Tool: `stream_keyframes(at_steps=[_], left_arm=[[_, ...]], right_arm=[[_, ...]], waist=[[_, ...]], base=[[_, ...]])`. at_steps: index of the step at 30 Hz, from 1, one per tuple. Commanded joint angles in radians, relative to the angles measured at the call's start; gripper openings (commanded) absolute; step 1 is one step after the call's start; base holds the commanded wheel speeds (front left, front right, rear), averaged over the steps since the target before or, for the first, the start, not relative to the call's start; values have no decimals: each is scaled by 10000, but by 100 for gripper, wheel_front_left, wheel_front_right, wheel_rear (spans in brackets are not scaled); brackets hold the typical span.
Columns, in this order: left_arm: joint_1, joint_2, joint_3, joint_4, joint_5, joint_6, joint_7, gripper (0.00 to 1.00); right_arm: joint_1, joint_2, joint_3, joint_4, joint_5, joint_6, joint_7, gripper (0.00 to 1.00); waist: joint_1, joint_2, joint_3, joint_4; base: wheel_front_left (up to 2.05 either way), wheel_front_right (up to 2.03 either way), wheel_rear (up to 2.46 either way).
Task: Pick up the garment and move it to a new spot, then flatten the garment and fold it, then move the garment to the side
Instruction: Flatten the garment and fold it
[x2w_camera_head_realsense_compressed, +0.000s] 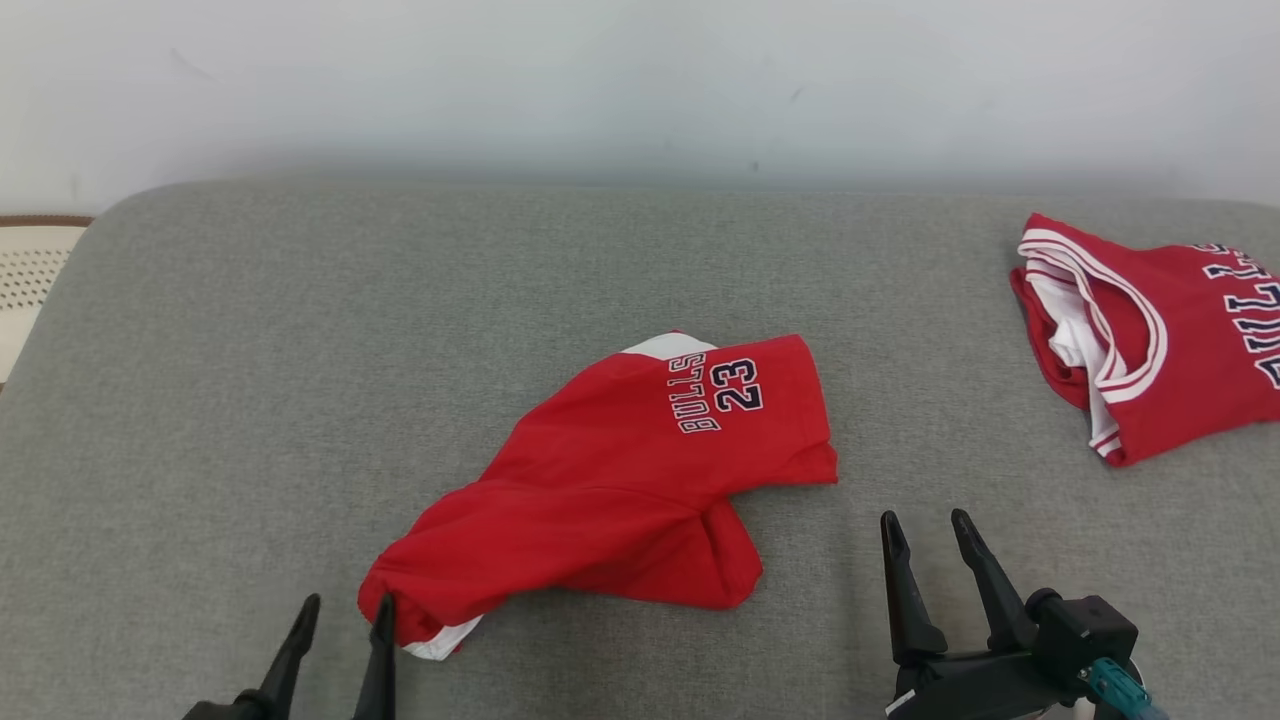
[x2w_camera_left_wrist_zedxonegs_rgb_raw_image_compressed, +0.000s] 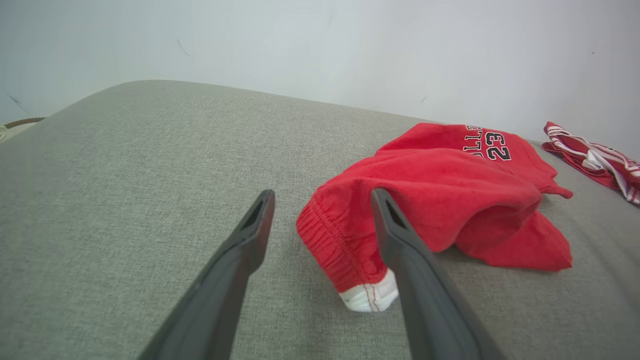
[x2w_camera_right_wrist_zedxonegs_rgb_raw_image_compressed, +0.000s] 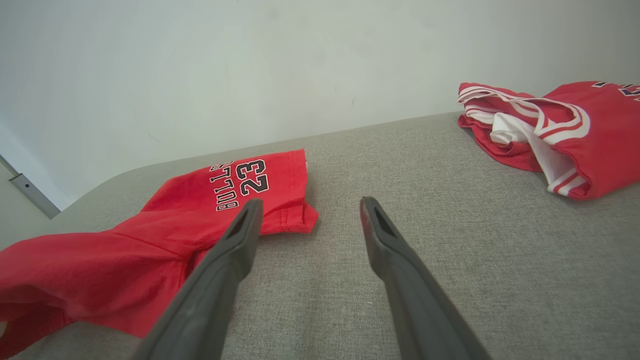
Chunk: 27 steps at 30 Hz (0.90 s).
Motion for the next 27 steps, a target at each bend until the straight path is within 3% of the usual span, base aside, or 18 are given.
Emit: stream_keyframes(at_steps=[1, 9, 20, 27], left_arm=[[211, -37, 153, -145, 130, 60, -41, 100], [574, -492, 673, -836, 681, 51, -40, 100], [530, -678, 957, -1245, 997, 147, -41, 100], [543, -708, 920, -1327, 994, 174, -41, 100]], right_arm=[[30, -4, 24, 11, -19, 5, 2, 100], [-36, -2, 247, 370, 122, 5, 3, 100], [-775, -13, 1194, 1441, 912, 5, 261, 100], [-1819, -303, 719, 2707, 494, 5, 337, 100]], waist=[[0, 0, 0, 89], [0, 0, -91, 387], [0, 0, -214, 873], [0, 0, -177, 1208]], base=[[0, 0, 0], [0, 0, 0], [0, 0, 0], [0, 0, 0]])
